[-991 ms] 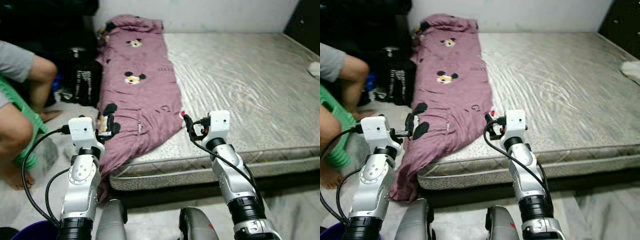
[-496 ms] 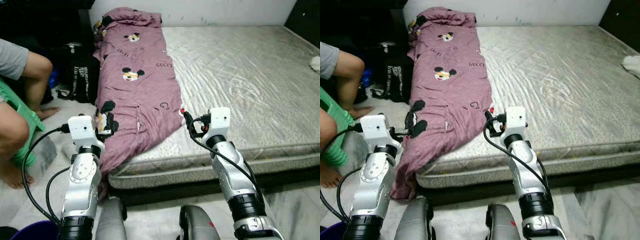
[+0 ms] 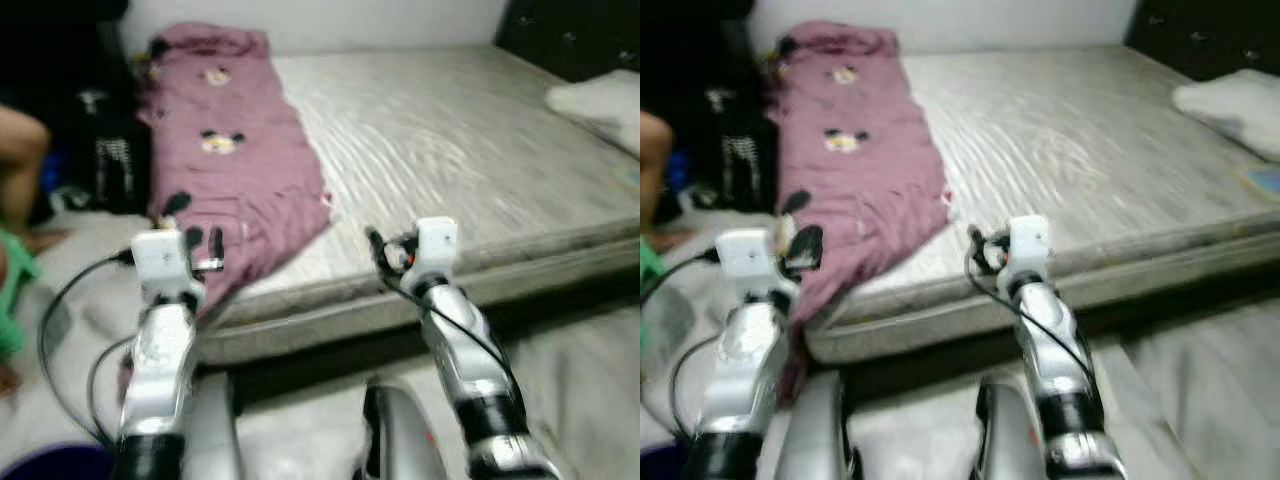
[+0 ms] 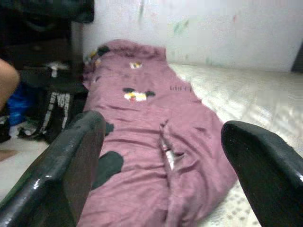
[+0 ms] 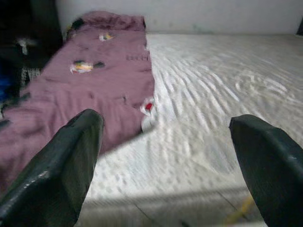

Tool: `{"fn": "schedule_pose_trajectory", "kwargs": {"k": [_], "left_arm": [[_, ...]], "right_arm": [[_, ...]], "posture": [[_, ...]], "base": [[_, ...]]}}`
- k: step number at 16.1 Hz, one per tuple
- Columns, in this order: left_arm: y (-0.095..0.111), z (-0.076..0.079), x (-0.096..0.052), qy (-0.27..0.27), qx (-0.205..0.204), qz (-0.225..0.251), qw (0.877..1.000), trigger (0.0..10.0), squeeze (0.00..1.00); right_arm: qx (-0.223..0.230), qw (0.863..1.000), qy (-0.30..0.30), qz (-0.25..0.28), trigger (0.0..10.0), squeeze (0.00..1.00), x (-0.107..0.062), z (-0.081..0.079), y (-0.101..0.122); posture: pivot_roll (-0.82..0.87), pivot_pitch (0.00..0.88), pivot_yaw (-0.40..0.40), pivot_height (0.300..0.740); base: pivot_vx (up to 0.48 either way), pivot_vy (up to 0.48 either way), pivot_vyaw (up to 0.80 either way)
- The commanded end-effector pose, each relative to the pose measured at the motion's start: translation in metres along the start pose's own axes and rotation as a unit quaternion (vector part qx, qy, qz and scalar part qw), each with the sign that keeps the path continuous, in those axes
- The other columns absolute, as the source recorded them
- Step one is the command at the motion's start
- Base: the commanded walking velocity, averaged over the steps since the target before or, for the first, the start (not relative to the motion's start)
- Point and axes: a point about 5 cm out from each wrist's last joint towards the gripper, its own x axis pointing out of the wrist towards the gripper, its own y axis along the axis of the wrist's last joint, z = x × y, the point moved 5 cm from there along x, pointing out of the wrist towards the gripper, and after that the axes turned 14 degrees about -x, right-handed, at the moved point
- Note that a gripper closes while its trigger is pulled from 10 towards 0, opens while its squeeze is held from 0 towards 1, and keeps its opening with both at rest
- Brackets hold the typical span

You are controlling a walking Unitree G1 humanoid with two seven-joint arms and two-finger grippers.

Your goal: Clean up the room

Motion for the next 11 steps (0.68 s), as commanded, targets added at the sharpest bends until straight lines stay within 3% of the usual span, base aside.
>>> {"fn": "schedule_pose_trajectory", "kwargs": {"k": [1,5,9,11], "left_arm": [[-0.0066,-0.0065,-0.0031,0.012,0.001,-0.013,1.0,10.0,0.0],[-0.0034,-0.0055,-0.0018,0.011,-0.001,-0.009,1.0,10.0,0.0],[-0.0014,-0.0053,-0.002,0.01,-0.003,-0.005,1.0,10.0,0.0],[-0.0015,-0.0047,-0.0018,0.007,-0.003,-0.006,1.0,10.0,0.0]], "right_arm": [[0.001,1.0,0.002,0.003,10.0,0.0,0.0028,-0.002,0.0037],[-0.009,1.0,0.012,0.007,10.0,0.0,0.0049,-0.0059,0.0072],[-0.008,1.0,0.012,0.007,10.0,0.0,0.0054,-0.006,0.0078],[-0.007,1.0,0.012,0.006,10.0,0.0,0.0055,-0.0065,0.0077]], "posture": [[-0.1,0.0,-0.021,0.553],[-0.09,0.013,-0.028,0.553],[-0.09,0.027,-0.027,0.553],[-0.09,0.028,-0.025,0.553]], "base": [[0.0,0.0,0.0],[0.0,0.0,0.0],[0.0,0.0,0.68],[0.251,0.0,0.0]]}}
